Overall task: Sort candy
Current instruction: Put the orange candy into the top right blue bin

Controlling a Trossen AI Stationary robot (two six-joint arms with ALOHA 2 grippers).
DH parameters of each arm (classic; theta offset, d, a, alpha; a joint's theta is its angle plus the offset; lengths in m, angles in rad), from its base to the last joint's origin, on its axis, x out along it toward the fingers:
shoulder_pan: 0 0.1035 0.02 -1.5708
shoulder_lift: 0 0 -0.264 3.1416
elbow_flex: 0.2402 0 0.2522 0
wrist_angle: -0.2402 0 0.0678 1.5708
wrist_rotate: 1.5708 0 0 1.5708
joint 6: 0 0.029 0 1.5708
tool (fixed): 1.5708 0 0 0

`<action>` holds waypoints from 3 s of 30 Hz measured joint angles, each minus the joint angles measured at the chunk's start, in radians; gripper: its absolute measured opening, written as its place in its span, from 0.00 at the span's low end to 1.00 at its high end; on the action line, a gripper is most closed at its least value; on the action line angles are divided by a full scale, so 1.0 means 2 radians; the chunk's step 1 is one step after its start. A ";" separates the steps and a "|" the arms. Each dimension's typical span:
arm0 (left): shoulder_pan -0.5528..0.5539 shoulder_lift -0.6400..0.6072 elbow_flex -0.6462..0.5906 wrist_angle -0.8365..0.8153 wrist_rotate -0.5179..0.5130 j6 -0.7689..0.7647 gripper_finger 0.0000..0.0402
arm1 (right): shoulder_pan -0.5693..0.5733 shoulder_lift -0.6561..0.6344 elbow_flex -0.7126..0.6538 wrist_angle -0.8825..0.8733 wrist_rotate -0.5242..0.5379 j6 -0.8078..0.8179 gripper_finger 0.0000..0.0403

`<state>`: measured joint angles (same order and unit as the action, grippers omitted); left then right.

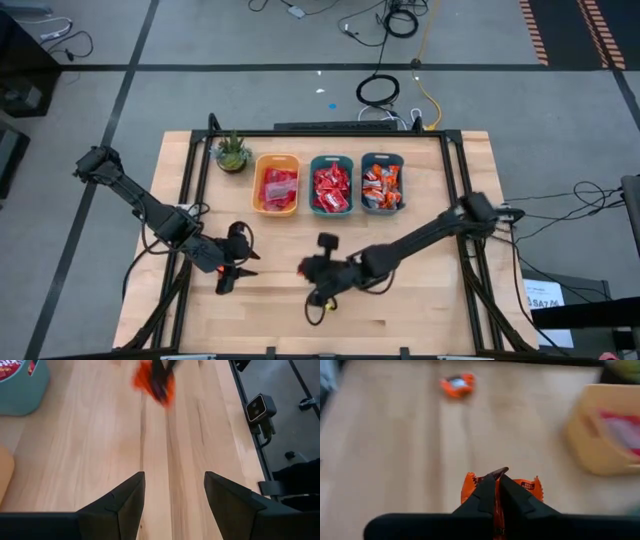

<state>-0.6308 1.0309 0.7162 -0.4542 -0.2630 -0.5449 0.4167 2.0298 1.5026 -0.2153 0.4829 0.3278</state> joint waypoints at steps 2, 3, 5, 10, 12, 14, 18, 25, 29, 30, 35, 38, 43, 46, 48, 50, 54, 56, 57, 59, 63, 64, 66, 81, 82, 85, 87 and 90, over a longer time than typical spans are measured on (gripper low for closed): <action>0.000 0.000 0.000 0.000 0.000 0.000 0.53 | -0.001 -0.031 -0.003 -0.049 0.027 -0.016 0.00; 0.000 0.000 0.000 0.000 0.000 0.000 0.53 | -0.001 -0.047 -0.008 -0.063 0.043 -0.022 0.00; 0.000 0.000 0.000 0.001 0.000 0.000 0.53 | -0.003 -0.088 -0.031 -0.075 0.083 -0.031 0.00; 0.000 0.000 0.000 0.004 0.000 0.000 0.53 | -0.024 -0.199 -0.143 -0.018 0.104 -0.038 0.00; 0.000 0.000 0.000 0.011 0.000 0.000 0.53 | -0.039 -0.245 -0.199 0.016 0.099 -0.039 0.00; 0.000 0.000 0.000 0.019 0.000 0.000 0.53 | -0.057 -0.293 -0.254 0.058 0.097 -0.034 0.00; 0.000 0.000 0.000 0.029 0.000 0.000 0.53 | -0.105 -0.378 -0.352 0.093 0.097 -0.015 0.00; 0.006 0.000 0.000 0.059 -0.054 -0.065 0.53 | -0.225 -0.470 -0.464 0.087 0.043 0.010 0.00; 0.013 0.000 0.000 0.083 -0.086 -0.065 0.53 | -0.289 -0.488 -0.498 0.092 -0.014 0.010 0.01; 0.014 0.000 0.000 0.088 -0.086 -0.065 0.53 | -0.302 -0.488 -0.503 0.091 -0.024 0.010 0.02; 0.026 0.000 0.000 0.123 -0.109 -0.077 0.53 | -0.336 -0.481 -0.505 0.088 -0.049 -0.007 0.06; 0.036 0.000 0.000 0.137 -0.128 -0.079 0.53 | -0.348 -0.480 -0.505 0.086 -0.049 -0.021 0.10; 0.051 0.002 0.000 0.141 -0.139 -0.092 0.53 | -0.357 -0.480 -0.505 0.086 -0.049 -0.042 0.23; 0.059 0.002 0.000 0.140 -0.139 -0.092 0.54 | -0.359 -0.480 -0.505 0.088 -0.048 -0.041 0.31; 0.065 0.002 0.000 0.140 -0.138 -0.094 0.55 | -0.359 -0.481 -0.505 0.090 -0.049 -0.029 0.36; 0.074 0.002 0.000 0.141 -0.122 -0.110 0.58 | -0.358 -0.483 -0.505 0.093 -0.049 -0.010 0.41; 0.086 0.002 0.000 0.140 -0.081 -0.117 0.70 | -0.357 -0.498 -0.505 0.095 -0.084 0.026 0.46; 0.087 0.002 0.000 0.139 -0.081 -0.117 0.76 | -0.355 -0.508 -0.505 0.095 -0.106 0.040 0.48; 0.087 0.002 0.000 0.140 -0.080 -0.117 0.78 | -0.352 -0.511 -0.505 0.095 -0.115 0.047 0.49; 0.087 0.002 0.000 0.141 -0.067 -0.118 0.81 | -0.342 -0.517 -0.505 0.095 -0.132 0.056 0.49; 0.085 0.002 0.000 0.150 -0.031 -0.118 0.81 | -0.306 -0.518 -0.504 0.094 -0.166 0.077 0.50; 0.085 0.002 0.000 0.150 -0.022 -0.118 0.81 | -0.294 -0.518 -0.504 0.095 -0.166 0.085 0.50; 0.085 0.002 0.000 0.141 -0.006 -0.115 0.81 | -0.271 -0.518 -0.504 0.095 -0.166 0.102 0.50; 0.041 0.001 0.000 -0.259 0.083 -0.340 0.81 | -0.114 -0.451 -0.504 0.135 -0.087 0.264 0.46; 0.034 0.001 0.000 -0.269 0.080 -0.368 0.81 | -0.103 -0.442 -0.504 0.150 -0.077 0.265 0.46; 0.018 0.001 -0.002 -0.270 0.079 -0.449 0.81 | -0.077 -0.415 -0.504 0.196 -0.048 0.264 0.46; 0.008 0.001 -0.007 -0.271 0.078 -0.510 0.81 | -0.066 -0.400 -0.504 0.217 -0.035 0.264 0.46; -0.009 0.006 -0.020 -0.270 0.083 -0.594 0.81 | -0.057 -0.384 -0.504 0.229 -0.031 0.269 0.46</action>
<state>-0.6478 1.0433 0.6763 -0.9940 -0.0966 -1.7334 0.3037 1.2614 0.4942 0.2430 0.4213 0.8650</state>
